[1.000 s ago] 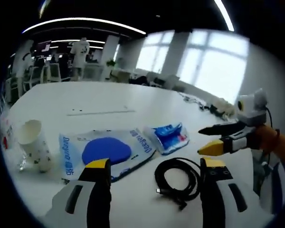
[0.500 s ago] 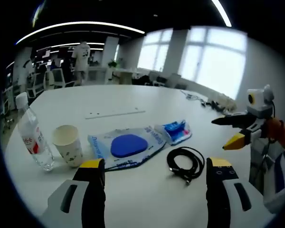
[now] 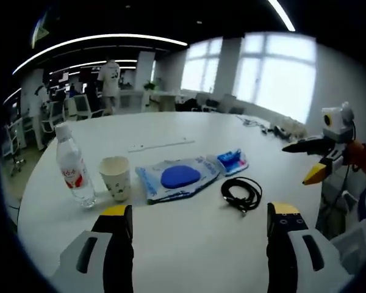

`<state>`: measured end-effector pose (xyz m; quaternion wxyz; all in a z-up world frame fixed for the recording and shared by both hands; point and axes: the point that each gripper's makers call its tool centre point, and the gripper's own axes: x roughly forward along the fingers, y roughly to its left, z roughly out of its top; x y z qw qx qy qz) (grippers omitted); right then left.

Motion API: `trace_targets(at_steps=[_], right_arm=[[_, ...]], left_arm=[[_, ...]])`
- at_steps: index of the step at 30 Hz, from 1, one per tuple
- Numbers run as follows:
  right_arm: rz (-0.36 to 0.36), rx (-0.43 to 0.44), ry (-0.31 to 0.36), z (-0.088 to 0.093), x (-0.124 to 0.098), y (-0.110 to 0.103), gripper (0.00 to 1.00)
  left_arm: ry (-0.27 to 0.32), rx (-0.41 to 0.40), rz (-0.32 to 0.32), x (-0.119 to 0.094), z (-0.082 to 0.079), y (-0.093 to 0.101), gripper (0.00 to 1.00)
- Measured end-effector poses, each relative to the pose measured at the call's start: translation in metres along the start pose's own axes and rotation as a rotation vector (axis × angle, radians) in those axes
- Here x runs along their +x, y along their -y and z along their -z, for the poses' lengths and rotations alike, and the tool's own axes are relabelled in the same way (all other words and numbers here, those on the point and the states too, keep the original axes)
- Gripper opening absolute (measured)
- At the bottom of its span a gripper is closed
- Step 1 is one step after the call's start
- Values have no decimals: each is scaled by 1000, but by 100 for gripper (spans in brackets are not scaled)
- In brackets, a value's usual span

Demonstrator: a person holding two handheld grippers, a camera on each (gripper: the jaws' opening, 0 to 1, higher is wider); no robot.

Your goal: Arrange the tabletop items into an orderly group along one side of the table until the central work area is clear of visible clutter.

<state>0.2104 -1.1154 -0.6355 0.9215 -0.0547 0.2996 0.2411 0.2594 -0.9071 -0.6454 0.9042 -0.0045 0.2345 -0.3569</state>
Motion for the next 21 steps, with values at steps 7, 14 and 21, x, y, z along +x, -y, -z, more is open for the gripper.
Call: trace_targets(at_steps=[7, 14, 21], right_arm=[[6, 8, 15, 3, -14, -14, 99], [32, 35, 18, 9, -26, -21, 99], [42, 55, 19, 18, -34, -31, 99]], left_arm=[[-18, -4, -27, -31, 14, -13, 90], [-23, 2, -30, -56, 17, -20, 86], [-17, 5, -44, -74, 19, -22, 88]])
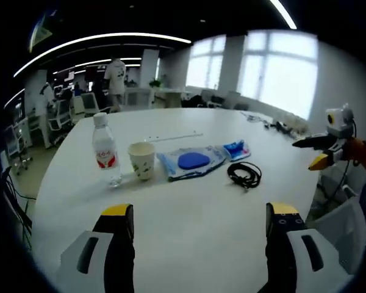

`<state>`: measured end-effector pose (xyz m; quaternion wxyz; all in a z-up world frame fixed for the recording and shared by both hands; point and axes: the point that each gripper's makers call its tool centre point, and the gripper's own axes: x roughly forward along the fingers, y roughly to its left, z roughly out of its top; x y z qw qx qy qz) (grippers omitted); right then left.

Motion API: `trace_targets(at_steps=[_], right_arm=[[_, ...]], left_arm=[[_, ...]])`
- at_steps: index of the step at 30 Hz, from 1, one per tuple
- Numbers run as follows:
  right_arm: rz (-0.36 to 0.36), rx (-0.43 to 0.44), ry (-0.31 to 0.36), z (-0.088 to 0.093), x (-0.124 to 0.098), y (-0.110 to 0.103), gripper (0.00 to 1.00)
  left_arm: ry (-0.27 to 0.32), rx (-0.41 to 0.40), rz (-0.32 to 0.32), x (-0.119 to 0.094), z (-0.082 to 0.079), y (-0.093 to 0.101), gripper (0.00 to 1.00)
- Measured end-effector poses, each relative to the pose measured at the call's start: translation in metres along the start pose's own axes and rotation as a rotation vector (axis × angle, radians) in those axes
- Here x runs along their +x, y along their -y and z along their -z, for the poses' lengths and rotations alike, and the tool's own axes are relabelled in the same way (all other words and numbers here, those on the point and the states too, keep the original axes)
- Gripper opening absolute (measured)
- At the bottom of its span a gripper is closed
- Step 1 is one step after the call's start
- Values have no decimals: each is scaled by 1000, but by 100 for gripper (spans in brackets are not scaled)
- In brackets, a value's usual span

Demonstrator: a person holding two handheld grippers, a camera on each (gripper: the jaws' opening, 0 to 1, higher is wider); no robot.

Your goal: Arrange the tabletop items into an orderly group along one side of the table until the central work area is clear of visible clutter.

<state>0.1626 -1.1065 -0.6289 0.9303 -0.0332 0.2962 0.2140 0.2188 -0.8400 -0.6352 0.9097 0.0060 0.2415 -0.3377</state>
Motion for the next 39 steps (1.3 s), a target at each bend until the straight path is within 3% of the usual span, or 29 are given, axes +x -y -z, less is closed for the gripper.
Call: trace_targets(at_steps=[8, 16, 25, 39], right_arm=[[-2, -13, 2, 7, -9, -10, 99], [9, -51, -9, 17, -15, -14, 99], [11, -31, -7, 23, -16, -15, 97], [5, -25, 9, 19, -17, -26, 97]], left_arm=[[17, -25, -41, -22, 6, -2, 88], [18, -6, -111, -37, 11, -16, 89], [-2, 32, -125, -51, 19, -16, 89], [2, 13, -132, -64, 25, -18, 90]])
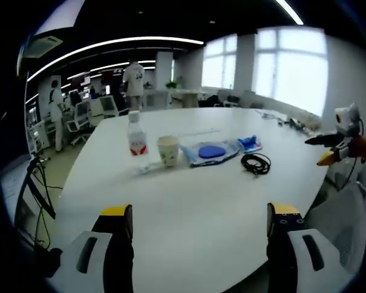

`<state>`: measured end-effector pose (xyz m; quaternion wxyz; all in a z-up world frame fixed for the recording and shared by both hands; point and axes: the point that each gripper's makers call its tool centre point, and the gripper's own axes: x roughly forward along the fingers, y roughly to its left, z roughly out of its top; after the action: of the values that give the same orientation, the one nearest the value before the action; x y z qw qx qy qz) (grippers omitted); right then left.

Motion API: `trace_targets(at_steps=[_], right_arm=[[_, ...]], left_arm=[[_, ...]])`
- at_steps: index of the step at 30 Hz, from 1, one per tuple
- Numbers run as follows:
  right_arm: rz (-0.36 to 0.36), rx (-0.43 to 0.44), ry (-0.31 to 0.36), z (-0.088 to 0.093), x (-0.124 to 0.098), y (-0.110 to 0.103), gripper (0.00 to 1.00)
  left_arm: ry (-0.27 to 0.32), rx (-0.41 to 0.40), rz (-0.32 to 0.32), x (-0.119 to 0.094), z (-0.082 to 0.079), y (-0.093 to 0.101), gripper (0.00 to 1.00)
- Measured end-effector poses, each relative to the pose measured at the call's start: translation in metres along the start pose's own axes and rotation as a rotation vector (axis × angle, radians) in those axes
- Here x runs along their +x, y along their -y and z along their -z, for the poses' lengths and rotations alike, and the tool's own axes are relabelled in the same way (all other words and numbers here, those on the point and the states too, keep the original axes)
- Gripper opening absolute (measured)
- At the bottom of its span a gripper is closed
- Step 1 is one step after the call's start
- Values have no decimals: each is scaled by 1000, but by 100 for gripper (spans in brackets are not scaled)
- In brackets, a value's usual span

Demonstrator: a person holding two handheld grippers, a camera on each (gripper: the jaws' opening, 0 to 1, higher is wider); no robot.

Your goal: Arrange the tabletop items into an orderly group along one side of the table until the central work area is clear of visible clutter.

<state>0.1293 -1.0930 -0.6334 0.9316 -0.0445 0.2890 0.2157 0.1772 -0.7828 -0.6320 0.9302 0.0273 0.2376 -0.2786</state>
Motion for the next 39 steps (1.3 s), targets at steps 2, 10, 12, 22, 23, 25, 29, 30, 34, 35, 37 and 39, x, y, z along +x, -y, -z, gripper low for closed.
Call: trace_targets(at_steps=[2, 10, 12, 22, 23, 25, 29, 30, 34, 35, 37, 39], right_arm=[[1, 1, 1, 0, 0, -1, 97], [4, 3, 3, 0, 1, -4, 97], [7, 7, 7, 0, 1, -3, 97], [15, 29, 24, 1, 4, -8, 97], [16, 28, 22, 2, 4, -9, 97], [19, 23, 21, 3, 5, -10, 97], [15, 33, 17, 4, 10, -11, 97], [13, 31, 17, 3, 12, -13, 97], [6, 17, 11, 0, 16, -16, 96], [5, 12, 13, -1, 17, -17, 96], [2, 11, 13, -2, 17, -18, 96], [3, 11, 13, -2, 18, -18, 96]], left_arm=[[-2, -9, 2, -1, 1, 0, 90], [-20, -27, 3, -5, 6, -1, 89], [-20, -25, 5, -6, 6, -1, 89], [-23, -5, 14, -9, 8, -3, 89], [-18, -6, 9, -10, 8, -5, 89], [-12, -11, 7, -10, 8, -7, 88], [-4, -28, -5, -12, 9, -12, 87], [-1, -29, -4, -12, 9, -13, 87], [4, -40, -6, -13, 10, -14, 87], [5, -39, -5, -13, 10, -14, 87], [-1, -37, -2, -13, 12, -14, 87], [-5, -36, 0, -12, 13, -14, 87]])
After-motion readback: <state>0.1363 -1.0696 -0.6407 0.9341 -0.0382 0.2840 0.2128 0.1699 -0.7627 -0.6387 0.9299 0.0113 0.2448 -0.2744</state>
